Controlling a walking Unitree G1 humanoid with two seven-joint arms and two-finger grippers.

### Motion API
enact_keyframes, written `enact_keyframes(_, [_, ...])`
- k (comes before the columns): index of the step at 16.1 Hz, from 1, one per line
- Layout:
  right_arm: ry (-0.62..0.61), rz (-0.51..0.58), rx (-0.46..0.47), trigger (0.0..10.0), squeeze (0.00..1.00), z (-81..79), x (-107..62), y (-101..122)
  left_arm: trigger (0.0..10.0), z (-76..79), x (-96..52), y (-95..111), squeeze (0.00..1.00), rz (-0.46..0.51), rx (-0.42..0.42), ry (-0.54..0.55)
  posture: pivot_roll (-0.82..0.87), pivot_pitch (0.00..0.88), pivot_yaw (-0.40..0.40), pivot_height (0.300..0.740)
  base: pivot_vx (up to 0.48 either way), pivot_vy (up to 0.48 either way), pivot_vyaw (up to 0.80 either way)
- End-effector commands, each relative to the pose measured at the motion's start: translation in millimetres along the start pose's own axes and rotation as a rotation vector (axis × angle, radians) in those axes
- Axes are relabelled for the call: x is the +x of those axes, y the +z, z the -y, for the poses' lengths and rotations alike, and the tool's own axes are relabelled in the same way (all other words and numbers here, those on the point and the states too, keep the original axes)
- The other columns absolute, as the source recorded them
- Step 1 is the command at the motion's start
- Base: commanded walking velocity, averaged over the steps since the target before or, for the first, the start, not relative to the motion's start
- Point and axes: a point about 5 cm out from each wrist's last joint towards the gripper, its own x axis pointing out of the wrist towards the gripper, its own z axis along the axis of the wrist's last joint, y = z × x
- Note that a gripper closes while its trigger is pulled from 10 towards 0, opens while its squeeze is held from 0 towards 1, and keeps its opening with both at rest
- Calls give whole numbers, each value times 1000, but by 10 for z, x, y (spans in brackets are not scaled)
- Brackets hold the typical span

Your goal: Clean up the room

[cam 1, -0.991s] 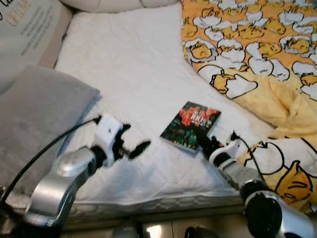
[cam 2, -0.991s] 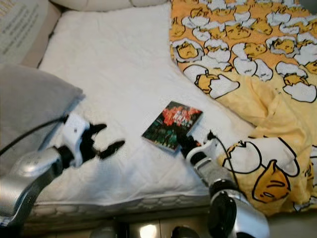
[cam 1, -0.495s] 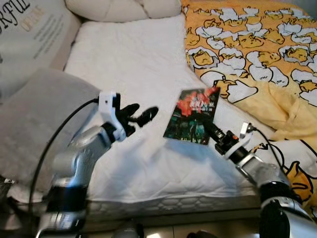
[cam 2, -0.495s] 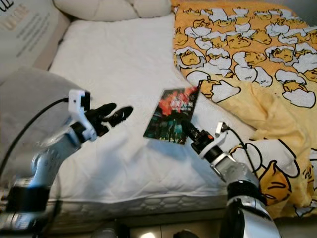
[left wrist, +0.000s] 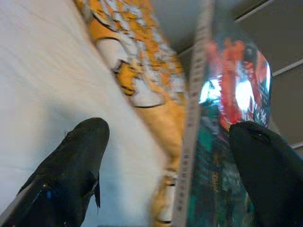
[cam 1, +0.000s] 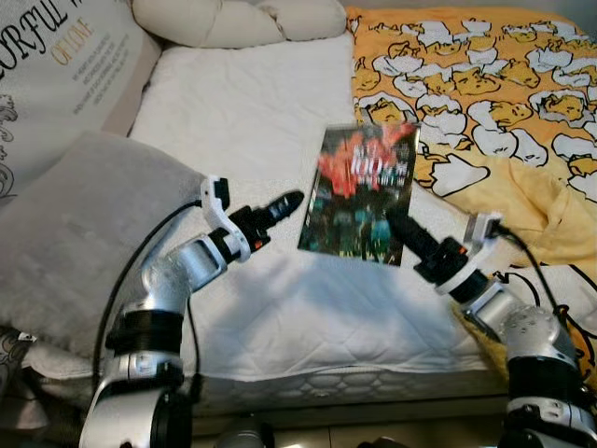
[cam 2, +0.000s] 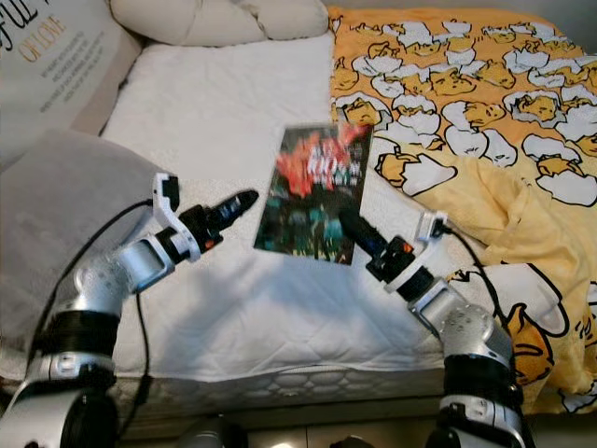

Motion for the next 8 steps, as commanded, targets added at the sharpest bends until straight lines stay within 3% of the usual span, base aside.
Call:
enact_keyframes(1, [84,12,-13,0,0,-123,67,49,10000,24,13,9,1000,-4,-61,-41,-16,0,60,740,0,0,0])
enact_keyframes(2, [90,4,-16,0,0,-151,81,46,10000,36,29,0,1000,-22,-81,-58,-16,0,59,740,0,0,0])
enact_keyframes(3, [88,-4,-15,0,0,-158,94,30,10000,75,49,-17,518,-42,-106,-96,-15,0,59,740,0,0,0])
enact_keyframes(4, [87,-9,-13,0,0,-159,99,18,10000,104,58,-25,122,-50,-111,-120,-14,0,58,740,0,0,0])
enact_keyframes(5, [70,-28,-8,0,0,-154,103,-24,3882,143,73,-53,0,-74,-89,-143,-13,0,58,740,0,0,0])
enact_keyframes(6, [66,-32,-8,0,0,-153,104,-31,3882,145,74,-54,0,-76,-86,-142,-13,0,58,740,0,0,0])
enact_keyframes(7, [49,-43,-5,0,0,-141,101,-55,0,164,57,-44,0,-73,-87,-178,-11,0,57,740,0,0,0])
enact_keyframes(8, [33,-54,-6,0,0,-125,95,-70,0,192,40,-44,0,-77,-54,-208,-10,0,57,740,0,0,0])
